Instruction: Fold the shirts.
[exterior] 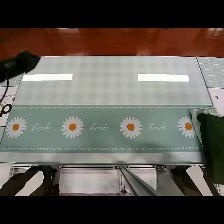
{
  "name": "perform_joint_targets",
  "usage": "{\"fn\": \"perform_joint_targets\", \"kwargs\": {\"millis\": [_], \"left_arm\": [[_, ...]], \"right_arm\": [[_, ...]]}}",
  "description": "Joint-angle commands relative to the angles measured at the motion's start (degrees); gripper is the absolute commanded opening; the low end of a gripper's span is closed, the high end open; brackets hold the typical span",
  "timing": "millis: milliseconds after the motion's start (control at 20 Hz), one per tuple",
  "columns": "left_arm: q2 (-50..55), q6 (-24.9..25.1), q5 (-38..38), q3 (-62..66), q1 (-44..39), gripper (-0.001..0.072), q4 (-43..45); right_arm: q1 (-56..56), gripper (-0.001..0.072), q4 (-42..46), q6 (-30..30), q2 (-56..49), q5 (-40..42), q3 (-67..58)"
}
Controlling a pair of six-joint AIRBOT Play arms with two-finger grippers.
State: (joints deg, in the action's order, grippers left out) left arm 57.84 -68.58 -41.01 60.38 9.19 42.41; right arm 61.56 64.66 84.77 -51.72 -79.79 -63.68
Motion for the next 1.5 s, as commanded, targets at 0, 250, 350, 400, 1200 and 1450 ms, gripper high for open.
{"fn": "perform_joint_targets", "kwargs": {"millis": [0,250,350,400,1200,1450], "left_arm": [[6.5,-0.9,-12.0,12.7,-3.1,0.0020,4.8],[6.4,-19.0,-16.5,7.2,-17.8,0.0020,29.8],[6.4,-27.1,-12.7,0.9,-23.6,0.0020,38.4],[6.8,-32.3,-9.6,-2.4,-25.3,0.0020,42.6],[9.6,-37.1,-1.9,-4.8,-22.4,0.0022,46.6],[9.6,-37.1,-3.9,-4.8,-22.4,0.0021,46.5]], "right_arm": [[-24.3,0.0022,-10.9,-5.4,-0.6,19.1,0.1],[-64.6,0.0021,11.3,4.8,-10.5,28.7,0.1],[-72.0,0.0022,20.3,10.9,-16.8,29.0,0.0],[-73.2,0.0022,21.7,12.7,-20.3,28.7,-0.3],[-73.0,0.0023,21.2,14.0,-31.7,25.2,-4.3],[-73.0,0.0023,21.2,14.0,-31.7,25.2,-4.3]]}}
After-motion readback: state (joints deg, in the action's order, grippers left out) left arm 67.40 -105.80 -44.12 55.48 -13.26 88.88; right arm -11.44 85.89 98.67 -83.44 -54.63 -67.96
